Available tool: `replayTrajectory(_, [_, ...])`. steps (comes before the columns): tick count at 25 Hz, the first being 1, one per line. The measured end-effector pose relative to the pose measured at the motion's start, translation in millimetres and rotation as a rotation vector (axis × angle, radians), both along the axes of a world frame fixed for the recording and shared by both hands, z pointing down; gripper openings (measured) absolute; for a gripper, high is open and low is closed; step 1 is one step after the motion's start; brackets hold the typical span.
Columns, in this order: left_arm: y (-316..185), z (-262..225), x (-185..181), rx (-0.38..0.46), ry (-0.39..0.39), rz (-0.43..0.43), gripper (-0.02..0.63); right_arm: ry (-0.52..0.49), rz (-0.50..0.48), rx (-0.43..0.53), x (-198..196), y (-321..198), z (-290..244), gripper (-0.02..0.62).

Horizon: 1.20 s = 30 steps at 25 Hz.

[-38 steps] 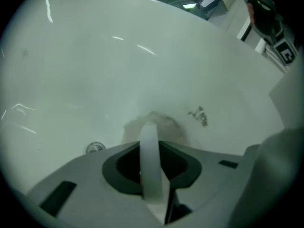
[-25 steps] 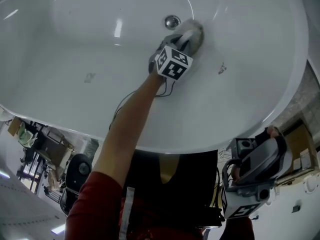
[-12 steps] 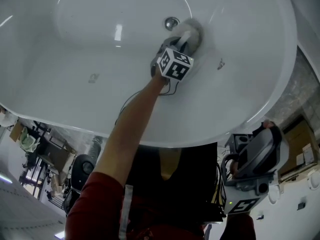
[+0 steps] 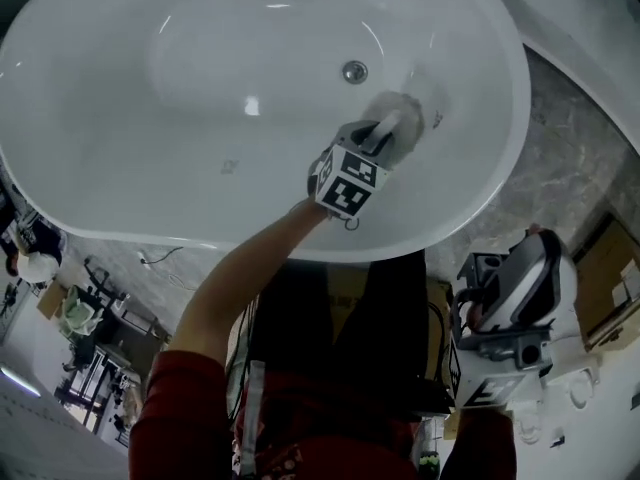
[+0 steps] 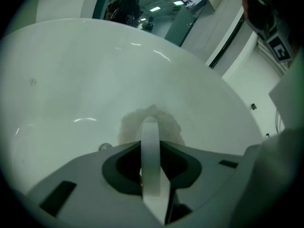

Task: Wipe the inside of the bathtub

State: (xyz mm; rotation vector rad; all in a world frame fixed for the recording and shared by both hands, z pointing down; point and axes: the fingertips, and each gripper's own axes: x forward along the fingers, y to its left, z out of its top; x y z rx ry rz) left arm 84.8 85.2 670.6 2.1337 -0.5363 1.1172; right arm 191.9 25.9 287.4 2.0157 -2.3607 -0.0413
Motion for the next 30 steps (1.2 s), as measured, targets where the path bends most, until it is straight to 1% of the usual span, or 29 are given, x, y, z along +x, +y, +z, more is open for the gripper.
replayTrajectory(3, [21, -60, 4, -0.036, 0.068, 0.048, 0.098, 0.002, 0.045, 0.031, 1, 14, -35, 0.011])
replayTrajectory(6, [32, -111, 5, -0.064, 0.102, 0.101, 0.098, 0.042, 0.104, 0.061, 4, 25, -66, 0.011])
replayTrajectory(8, [44, -133, 8, -0.093, 0.123, 0.136, 0.098, 0.055, 0.139, 0.073, 7, 31, -79, 0.011])
replayTrajectory(10, [60, -147, 13, -0.124, 0.137, 0.191, 0.098, 0.057, 0.162, 0.080, 9, 35, -86, 0.011])
replayTrajectory(12, [77, -149, 16, -0.155, 0.127, 0.248, 0.098, 0.056, 0.180, 0.085, 11, 39, -88, 0.011])
replayTrajectory(14, [89, -146, 18, -0.163, 0.112, 0.282, 0.098, 0.053, 0.191, 0.086, 11, 44, -89, 0.011])
replayTrajectory(20, [100, -141, 37, -0.103, 0.098, 0.377, 0.098, 0.031, 0.191, 0.070, 14, 56, -80, 0.011])
replayTrajectory(22, [101, -137, 39, -0.098, 0.100, 0.380, 0.098, 0.023, 0.193, 0.063, 19, 58, -76, 0.011])
replayTrajectory(25, [99, -131, 38, -0.116, 0.103, 0.365, 0.098, 0.011, 0.196, 0.052, 27, 60, -68, 0.011])
replayTrajectory(30, [94, -115, 35, -0.099, 0.072, 0.366, 0.098, -0.006, 0.188, 0.029, 32, 66, -55, 0.011])
